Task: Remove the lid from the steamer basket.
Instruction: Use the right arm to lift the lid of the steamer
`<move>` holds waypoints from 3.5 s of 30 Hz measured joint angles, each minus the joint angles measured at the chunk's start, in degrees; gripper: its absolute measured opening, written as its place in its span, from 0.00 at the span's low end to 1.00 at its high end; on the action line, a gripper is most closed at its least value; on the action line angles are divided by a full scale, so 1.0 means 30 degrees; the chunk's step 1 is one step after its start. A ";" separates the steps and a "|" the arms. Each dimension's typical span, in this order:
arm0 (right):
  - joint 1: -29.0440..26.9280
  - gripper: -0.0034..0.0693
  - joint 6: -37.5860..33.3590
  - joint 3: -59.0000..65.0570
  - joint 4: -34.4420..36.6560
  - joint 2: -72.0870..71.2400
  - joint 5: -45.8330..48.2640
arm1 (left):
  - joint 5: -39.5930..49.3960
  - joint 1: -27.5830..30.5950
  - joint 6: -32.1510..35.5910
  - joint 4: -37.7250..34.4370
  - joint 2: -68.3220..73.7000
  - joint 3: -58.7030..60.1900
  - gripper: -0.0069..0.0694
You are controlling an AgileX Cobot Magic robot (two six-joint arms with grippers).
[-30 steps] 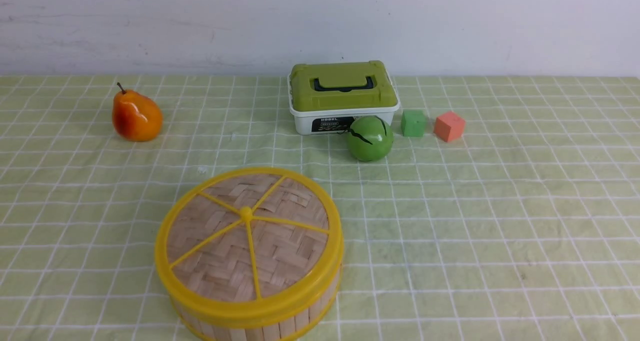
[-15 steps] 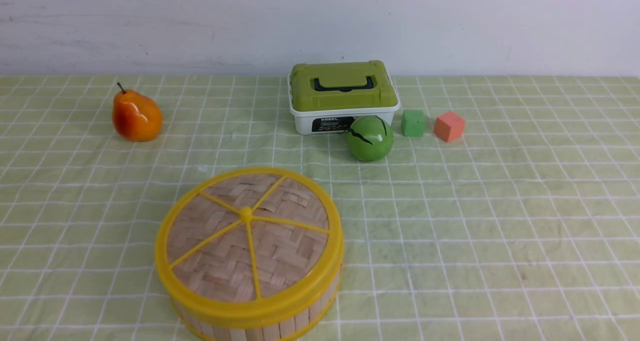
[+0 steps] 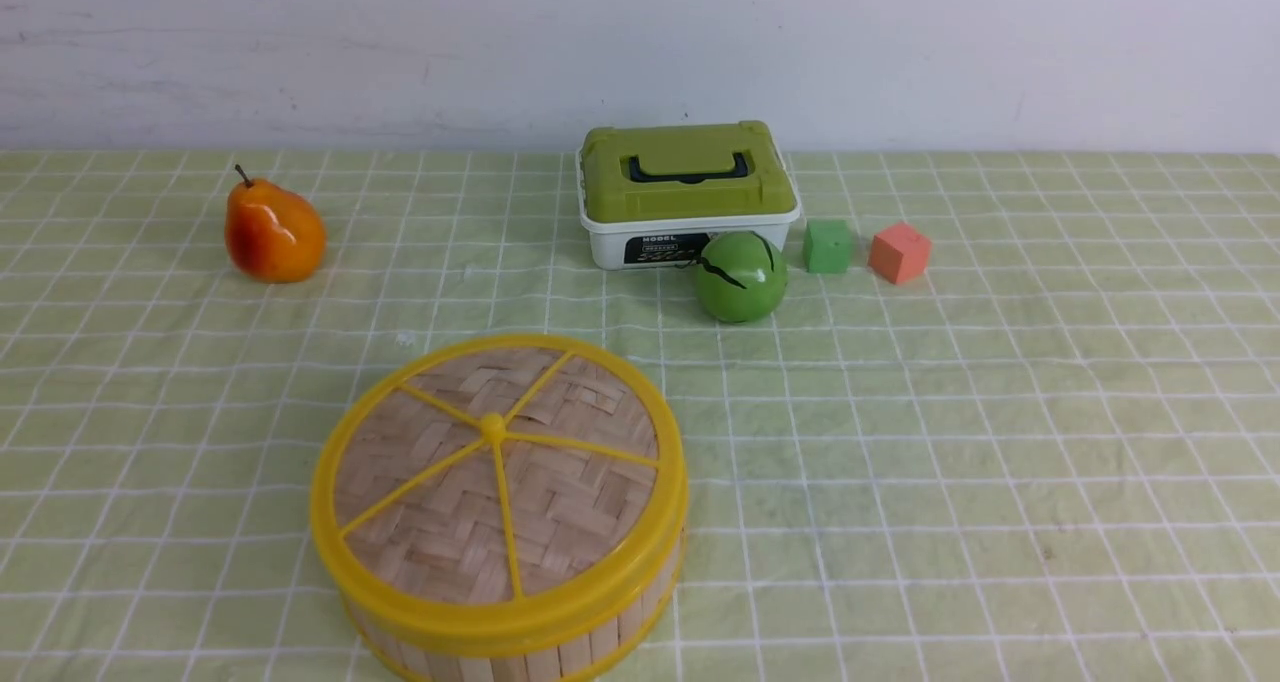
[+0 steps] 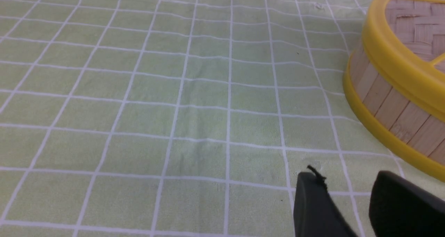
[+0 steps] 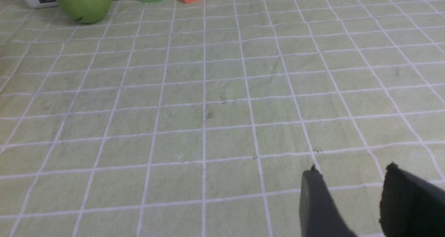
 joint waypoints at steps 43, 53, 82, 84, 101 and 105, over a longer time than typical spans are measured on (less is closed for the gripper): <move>0.0000 0.38 0.5114 -0.0015 0.9606 0.0000 -0.1173 | 0.0000 0.0000 0.0000 0.0000 0.0000 0.0000 0.40; 0.0025 0.03 -0.6422 -1.0597 0.6537 0.6528 0.5225 | 0.0000 0.0000 0.0000 0.0000 0.0000 0.0000 0.40; 1.3971 0.16 -0.6675 -4.0998 0.2119 3.7859 1.6551 | 0.0000 0.0000 0.0000 0.0000 0.0000 0.0000 0.40; 1.4262 0.27 -0.6472 -4.2086 0.2097 3.9439 1.6507 | 0.0000 0.0000 0.0000 0.0000 0.0000 0.0000 0.40; 1.5074 0.72 -0.6432 -4.3275 0.2730 4.3564 1.6344 | 0.0000 0.0000 0.0000 0.0000 0.0000 0.0000 0.40; 1.5074 0.66 -0.6432 -4.3275 0.2830 4.3854 1.5859 | 0.0000 0.0000 0.0000 0.0000 0.0000 0.0000 0.40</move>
